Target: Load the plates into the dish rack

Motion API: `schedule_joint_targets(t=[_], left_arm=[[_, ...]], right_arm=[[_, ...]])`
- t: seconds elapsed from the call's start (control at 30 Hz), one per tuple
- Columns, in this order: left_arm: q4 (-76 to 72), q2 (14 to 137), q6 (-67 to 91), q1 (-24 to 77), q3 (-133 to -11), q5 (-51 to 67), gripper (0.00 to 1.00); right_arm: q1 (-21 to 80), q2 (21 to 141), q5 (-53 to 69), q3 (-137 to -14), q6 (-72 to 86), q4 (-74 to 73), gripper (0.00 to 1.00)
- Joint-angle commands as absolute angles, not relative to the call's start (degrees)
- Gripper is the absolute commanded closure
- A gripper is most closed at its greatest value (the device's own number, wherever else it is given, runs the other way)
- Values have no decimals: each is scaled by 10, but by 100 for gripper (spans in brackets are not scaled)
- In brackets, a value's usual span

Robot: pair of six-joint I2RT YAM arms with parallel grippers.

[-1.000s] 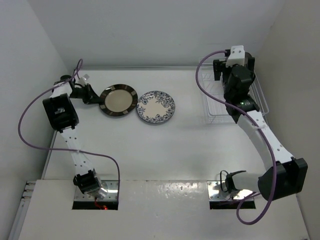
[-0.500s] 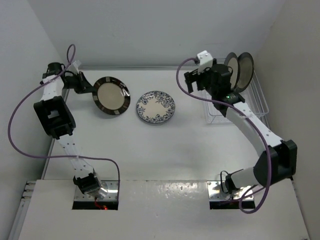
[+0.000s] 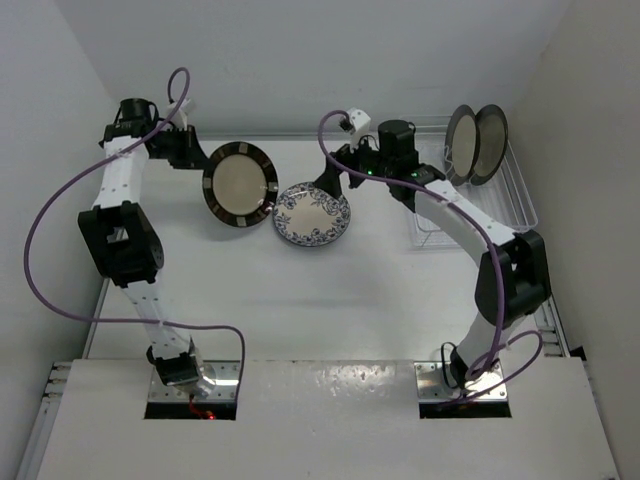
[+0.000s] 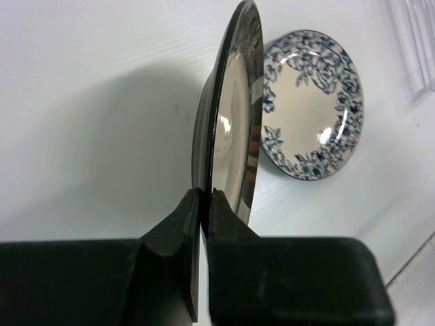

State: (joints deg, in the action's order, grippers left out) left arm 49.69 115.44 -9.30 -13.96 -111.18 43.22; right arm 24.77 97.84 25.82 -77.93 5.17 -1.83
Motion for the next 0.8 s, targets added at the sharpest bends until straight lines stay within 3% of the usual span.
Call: schedule_joint_targets(t=[0.0, 0.37, 0.6, 0.7, 0.73, 0.77], left_arm=[[488, 1068, -104, -134, -1146, 535, 100], [488, 1034, -81, -79, -1129, 613, 100], [488, 1016, -81, -54, -1122, 626, 100], [488, 1016, -81, -54, -1117, 640, 100], [488, 1016, -81, -54, -1112, 640, 100], [488, 1016, -81, -54, -1112, 640, 100]], right_arm=[[236, 993, 335, -818, 97, 21, 0], [211, 1191, 423, -947, 278, 171, 0], [217, 1211, 431, -933, 323, 218, 1], [220, 1212, 450, -907, 349, 281, 13], [221, 1215, 480, -897, 400, 300, 21], [231, 1216, 492, -896, 420, 315, 36]])
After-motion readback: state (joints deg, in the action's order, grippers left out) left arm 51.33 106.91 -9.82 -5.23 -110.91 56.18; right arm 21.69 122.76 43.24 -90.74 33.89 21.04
